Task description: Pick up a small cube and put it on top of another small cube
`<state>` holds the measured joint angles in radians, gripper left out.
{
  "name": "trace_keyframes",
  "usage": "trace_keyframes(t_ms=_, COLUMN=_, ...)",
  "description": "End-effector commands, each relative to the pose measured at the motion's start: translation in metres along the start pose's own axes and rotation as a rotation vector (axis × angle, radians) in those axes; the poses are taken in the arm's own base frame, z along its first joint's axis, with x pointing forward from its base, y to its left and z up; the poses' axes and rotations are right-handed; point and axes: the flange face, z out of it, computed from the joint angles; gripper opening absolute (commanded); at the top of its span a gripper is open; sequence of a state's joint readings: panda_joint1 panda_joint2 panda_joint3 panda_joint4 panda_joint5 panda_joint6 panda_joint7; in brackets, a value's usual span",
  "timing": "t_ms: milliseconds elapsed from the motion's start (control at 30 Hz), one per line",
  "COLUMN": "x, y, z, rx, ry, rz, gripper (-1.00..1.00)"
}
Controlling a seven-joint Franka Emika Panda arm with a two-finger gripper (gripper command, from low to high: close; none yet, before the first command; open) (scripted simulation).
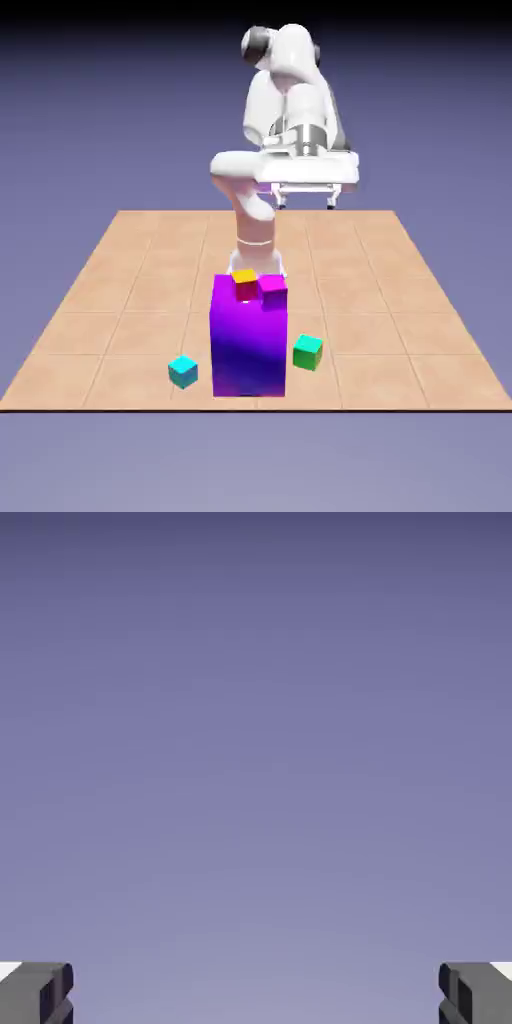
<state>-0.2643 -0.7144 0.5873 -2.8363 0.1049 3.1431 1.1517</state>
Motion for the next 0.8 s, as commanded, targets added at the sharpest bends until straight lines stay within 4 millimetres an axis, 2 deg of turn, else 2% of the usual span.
trace_keyframes(t_ms=0, x=-0.007, y=-0.002, z=-0.001, rx=0.003, ry=0.009, rz=0.005, gripper=0.00)
trace_keyframes(t_ms=200, x=-0.049, y=-0.010, z=0.000, rx=0.018, ry=0.056, rz=0.033, gripper=0.00)
trace_keyframes(t_ms=400, x=-0.093, y=-0.007, z=0.010, rx=0.019, ry=0.095, rz=0.056, gripper=0.00)
trace_keyframes(t_ms=600, x=-0.135, y=0.008, z=0.028, rx=0.007, ry=0.127, rz=0.078, gripper=0.00)
trace_keyframes(t_ms=767, x=-0.169, y=0.031, z=0.047, rx=-0.015, ry=0.149, rz=0.095, gripper=0.00)
